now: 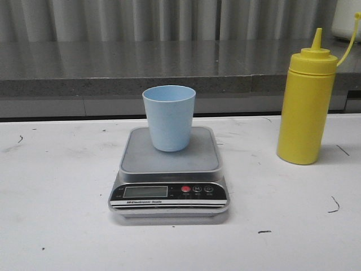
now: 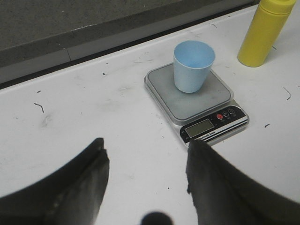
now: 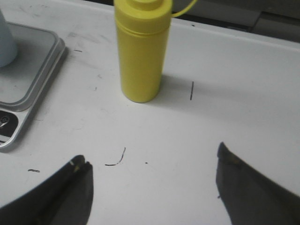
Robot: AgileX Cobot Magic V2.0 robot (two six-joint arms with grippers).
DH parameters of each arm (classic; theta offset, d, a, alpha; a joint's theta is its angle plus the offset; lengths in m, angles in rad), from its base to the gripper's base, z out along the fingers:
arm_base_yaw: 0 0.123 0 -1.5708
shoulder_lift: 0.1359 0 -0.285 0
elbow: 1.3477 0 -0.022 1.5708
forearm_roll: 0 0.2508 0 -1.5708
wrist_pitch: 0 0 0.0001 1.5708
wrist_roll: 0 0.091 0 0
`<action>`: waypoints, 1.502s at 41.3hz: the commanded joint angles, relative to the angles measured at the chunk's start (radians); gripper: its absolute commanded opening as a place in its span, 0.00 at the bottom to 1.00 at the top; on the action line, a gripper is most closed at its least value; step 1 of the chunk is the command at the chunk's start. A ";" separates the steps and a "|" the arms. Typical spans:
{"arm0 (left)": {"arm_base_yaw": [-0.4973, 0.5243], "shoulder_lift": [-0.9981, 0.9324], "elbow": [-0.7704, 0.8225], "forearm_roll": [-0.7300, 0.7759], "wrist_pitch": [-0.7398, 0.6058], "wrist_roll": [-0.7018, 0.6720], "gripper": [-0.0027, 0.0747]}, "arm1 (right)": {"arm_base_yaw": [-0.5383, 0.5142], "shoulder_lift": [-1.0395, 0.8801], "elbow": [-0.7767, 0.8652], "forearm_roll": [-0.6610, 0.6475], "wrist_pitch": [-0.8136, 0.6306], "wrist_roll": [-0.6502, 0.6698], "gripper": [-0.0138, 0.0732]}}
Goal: Pour seasoning into cup on scale with both arms
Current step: 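Move the right gripper toward the yellow squeeze bottle, then close the right gripper around the yellow bottle's body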
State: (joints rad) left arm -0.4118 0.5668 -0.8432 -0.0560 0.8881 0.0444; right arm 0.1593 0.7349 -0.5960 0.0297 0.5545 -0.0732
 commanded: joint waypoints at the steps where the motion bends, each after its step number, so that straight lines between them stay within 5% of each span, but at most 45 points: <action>1: 0.004 0.002 -0.025 -0.011 -0.067 -0.009 0.52 | 0.023 0.041 -0.026 0.007 -0.112 -0.017 0.87; 12: 0.004 0.002 -0.025 -0.011 -0.067 -0.009 0.52 | 0.026 0.186 -0.007 0.112 -0.275 -0.016 0.87; 36: 0.004 0.002 -0.025 -0.011 -0.067 -0.009 0.52 | 0.112 0.706 0.183 0.146 -1.272 -0.005 0.87; 51: 0.004 0.002 -0.025 -0.011 -0.067 -0.009 0.52 | 0.111 0.900 0.177 0.196 -1.567 0.048 0.87; 62: 0.004 0.002 -0.025 -0.011 -0.067 -0.009 0.52 | 0.111 0.983 0.089 0.196 -1.599 0.053 0.87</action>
State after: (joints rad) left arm -0.4118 0.5668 -0.8432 -0.0560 0.8904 0.0426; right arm 0.2712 1.7321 -0.4585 0.2292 -0.9483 -0.0279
